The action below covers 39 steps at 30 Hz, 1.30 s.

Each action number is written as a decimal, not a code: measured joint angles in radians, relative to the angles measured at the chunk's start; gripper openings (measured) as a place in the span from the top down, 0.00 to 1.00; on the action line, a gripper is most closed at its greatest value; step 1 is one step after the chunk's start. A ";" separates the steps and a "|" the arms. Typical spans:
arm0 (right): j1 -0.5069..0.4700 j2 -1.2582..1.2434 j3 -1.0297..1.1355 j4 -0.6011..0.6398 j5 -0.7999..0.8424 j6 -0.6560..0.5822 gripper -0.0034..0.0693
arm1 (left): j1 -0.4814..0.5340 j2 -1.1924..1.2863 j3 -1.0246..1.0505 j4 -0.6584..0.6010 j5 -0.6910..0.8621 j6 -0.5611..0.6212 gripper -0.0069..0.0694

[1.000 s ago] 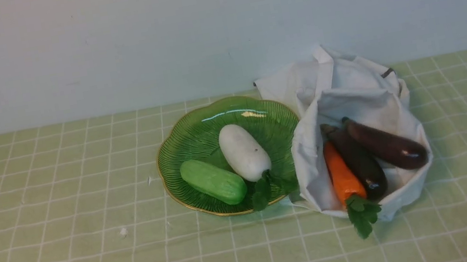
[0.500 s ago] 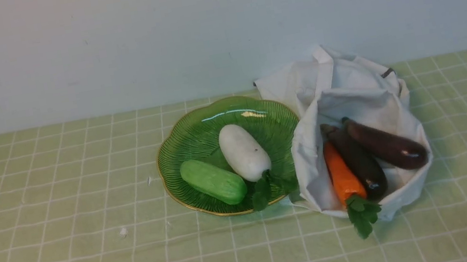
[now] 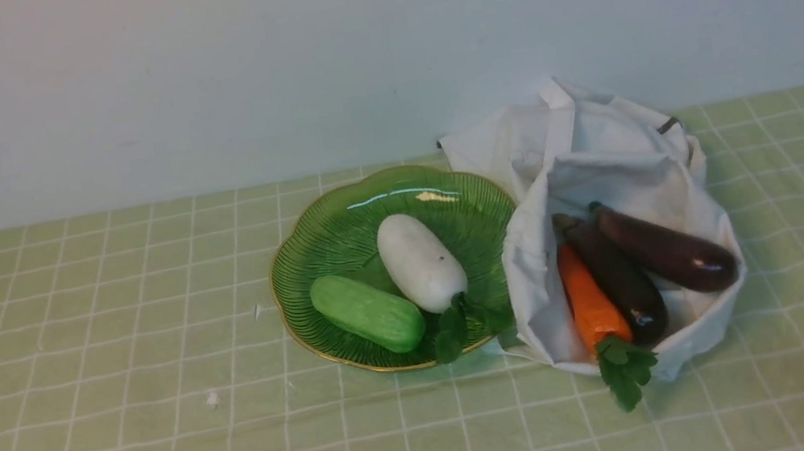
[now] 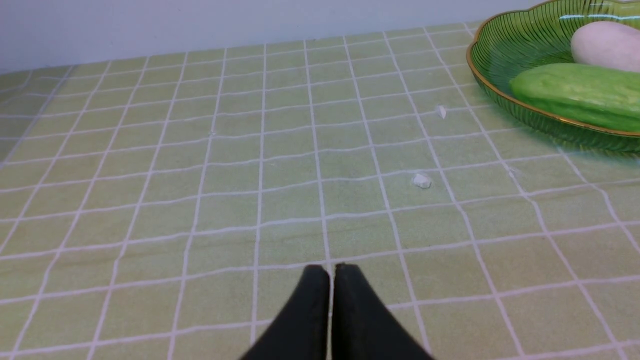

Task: Take vegetables from bag on green coffee tablecloth place on plate.
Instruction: 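Reach into the white cloth bag and grasp a vegetable inside with the right gripper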

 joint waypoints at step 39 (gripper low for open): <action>0.192 1.811 -1.049 -0.294 0.344 -0.479 0.33 | 0.000 0.000 0.000 0.000 0.000 0.000 0.91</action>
